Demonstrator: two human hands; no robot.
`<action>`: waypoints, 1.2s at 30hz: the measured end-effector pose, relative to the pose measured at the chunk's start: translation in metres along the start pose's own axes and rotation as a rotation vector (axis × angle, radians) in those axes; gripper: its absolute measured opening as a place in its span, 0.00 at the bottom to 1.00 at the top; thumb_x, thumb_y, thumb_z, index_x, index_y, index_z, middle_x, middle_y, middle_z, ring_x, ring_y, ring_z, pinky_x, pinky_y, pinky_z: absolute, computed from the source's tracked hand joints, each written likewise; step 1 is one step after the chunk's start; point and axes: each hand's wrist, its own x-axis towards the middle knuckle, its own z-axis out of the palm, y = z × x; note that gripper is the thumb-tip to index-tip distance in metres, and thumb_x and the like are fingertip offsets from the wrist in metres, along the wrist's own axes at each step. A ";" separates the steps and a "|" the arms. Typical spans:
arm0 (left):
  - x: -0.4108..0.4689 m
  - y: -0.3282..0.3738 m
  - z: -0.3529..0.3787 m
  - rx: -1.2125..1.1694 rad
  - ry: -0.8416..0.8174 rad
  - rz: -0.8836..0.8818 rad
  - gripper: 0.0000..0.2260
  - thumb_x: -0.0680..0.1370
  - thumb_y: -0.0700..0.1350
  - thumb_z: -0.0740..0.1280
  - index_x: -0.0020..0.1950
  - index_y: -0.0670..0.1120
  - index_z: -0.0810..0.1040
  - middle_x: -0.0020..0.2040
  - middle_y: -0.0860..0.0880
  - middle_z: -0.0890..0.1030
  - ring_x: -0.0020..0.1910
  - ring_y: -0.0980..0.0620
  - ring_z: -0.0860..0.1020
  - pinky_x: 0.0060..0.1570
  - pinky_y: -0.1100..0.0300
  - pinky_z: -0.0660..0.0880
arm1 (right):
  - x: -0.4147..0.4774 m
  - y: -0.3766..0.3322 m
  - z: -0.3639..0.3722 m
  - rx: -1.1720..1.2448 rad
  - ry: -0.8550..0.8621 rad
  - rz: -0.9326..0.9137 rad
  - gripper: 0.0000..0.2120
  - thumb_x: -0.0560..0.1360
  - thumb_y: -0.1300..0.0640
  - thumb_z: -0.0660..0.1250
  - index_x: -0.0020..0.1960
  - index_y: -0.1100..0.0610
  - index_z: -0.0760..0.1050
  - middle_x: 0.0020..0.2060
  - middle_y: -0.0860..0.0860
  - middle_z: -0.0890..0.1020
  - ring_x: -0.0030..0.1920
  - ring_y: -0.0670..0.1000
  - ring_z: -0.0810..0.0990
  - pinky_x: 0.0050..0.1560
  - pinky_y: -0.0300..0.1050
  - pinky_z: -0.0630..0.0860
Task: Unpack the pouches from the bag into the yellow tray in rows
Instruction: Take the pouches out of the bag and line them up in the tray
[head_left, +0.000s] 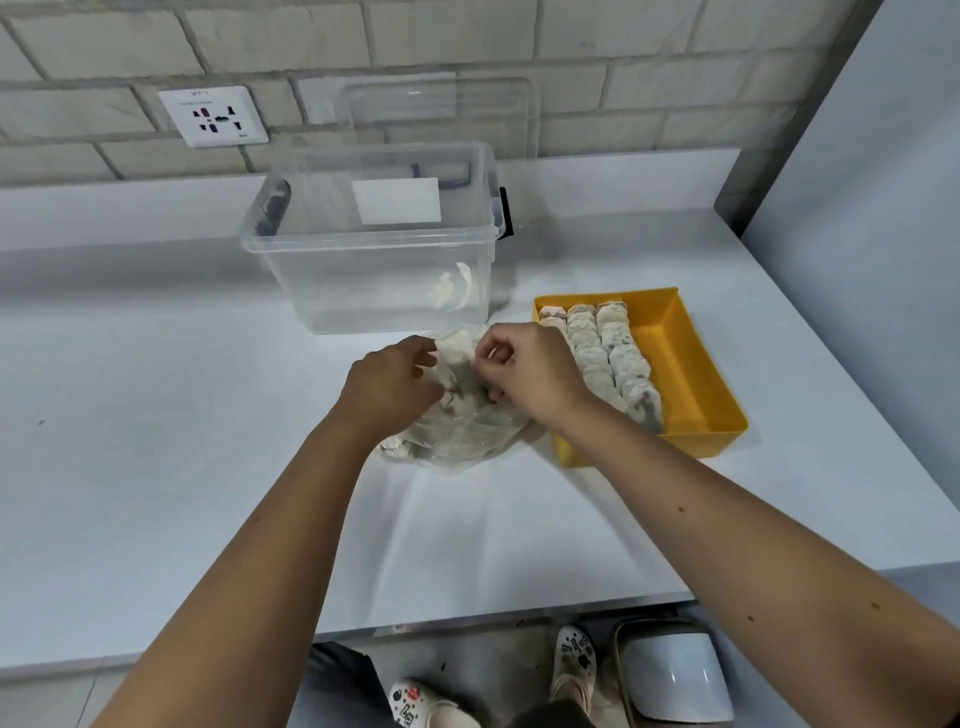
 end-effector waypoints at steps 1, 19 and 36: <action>0.001 0.002 -0.001 -0.123 -0.027 -0.012 0.16 0.69 0.53 0.73 0.56 0.55 0.79 0.51 0.58 0.83 0.51 0.54 0.80 0.55 0.54 0.74 | -0.001 -0.002 -0.005 0.066 0.010 -0.004 0.03 0.72 0.59 0.73 0.40 0.56 0.81 0.29 0.50 0.82 0.30 0.49 0.82 0.38 0.46 0.81; -0.006 0.002 -0.004 -0.187 0.193 -0.125 0.17 0.79 0.54 0.62 0.46 0.40 0.79 0.42 0.42 0.83 0.48 0.40 0.79 0.51 0.48 0.74 | 0.009 -0.005 0.032 -0.495 -0.200 0.106 0.15 0.66 0.46 0.75 0.39 0.55 0.74 0.42 0.52 0.80 0.46 0.54 0.80 0.39 0.43 0.67; -0.006 0.023 -0.004 -0.456 0.105 -0.124 0.20 0.81 0.58 0.62 0.42 0.46 0.84 0.35 0.54 0.84 0.33 0.61 0.82 0.42 0.64 0.71 | 0.006 -0.019 0.001 0.204 0.025 -0.002 0.03 0.73 0.57 0.74 0.43 0.56 0.85 0.29 0.50 0.84 0.30 0.47 0.83 0.39 0.44 0.82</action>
